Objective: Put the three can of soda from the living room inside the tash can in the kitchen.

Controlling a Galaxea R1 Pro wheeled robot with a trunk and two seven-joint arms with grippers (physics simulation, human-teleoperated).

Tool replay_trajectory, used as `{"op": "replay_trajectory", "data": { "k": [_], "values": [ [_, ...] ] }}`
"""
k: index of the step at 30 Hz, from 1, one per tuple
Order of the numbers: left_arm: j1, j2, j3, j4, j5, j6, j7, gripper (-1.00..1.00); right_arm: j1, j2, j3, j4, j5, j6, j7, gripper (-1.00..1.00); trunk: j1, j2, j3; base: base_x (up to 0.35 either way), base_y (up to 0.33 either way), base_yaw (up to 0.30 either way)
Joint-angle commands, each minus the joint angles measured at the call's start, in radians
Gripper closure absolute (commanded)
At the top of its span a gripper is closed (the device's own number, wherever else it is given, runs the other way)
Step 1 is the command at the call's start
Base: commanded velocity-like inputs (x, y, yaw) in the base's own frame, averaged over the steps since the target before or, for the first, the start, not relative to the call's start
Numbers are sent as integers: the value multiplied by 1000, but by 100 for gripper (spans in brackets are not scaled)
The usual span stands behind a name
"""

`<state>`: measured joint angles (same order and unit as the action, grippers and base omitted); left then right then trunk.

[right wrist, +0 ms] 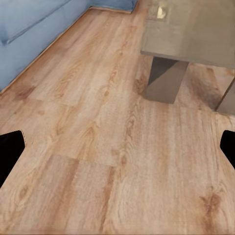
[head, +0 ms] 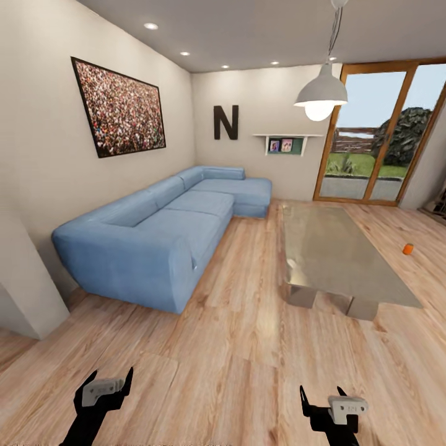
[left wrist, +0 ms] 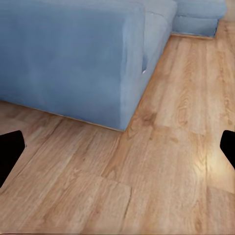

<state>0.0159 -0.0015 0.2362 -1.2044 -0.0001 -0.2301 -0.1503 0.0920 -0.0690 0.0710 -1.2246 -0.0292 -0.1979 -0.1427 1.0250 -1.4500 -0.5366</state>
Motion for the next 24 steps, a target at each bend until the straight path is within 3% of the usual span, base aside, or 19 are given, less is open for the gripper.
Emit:
{"op": "replay_trajectory", "data": {
  "k": [1, 12, 24],
  "values": [
    [0, 0, 0, 0, 0, 0, 0, -100, 0, 0, 0, 0, 0, 0, 0, -100, 0, 0, -1, 0, 0, 193],
    [0, 0, 0, 0, -1, 0, 0, -100, -1, 0, 0, 2, 0, 0, 0, -100, 0, 0, -11, 0, 0, 176],
    [-1, 0, 0, 0, -1, 0, 2, -100, -1, 0, 1, 2, 2, 0, 0, -100, 0, 0, -13, 0, 0, 30]
  ]
}}
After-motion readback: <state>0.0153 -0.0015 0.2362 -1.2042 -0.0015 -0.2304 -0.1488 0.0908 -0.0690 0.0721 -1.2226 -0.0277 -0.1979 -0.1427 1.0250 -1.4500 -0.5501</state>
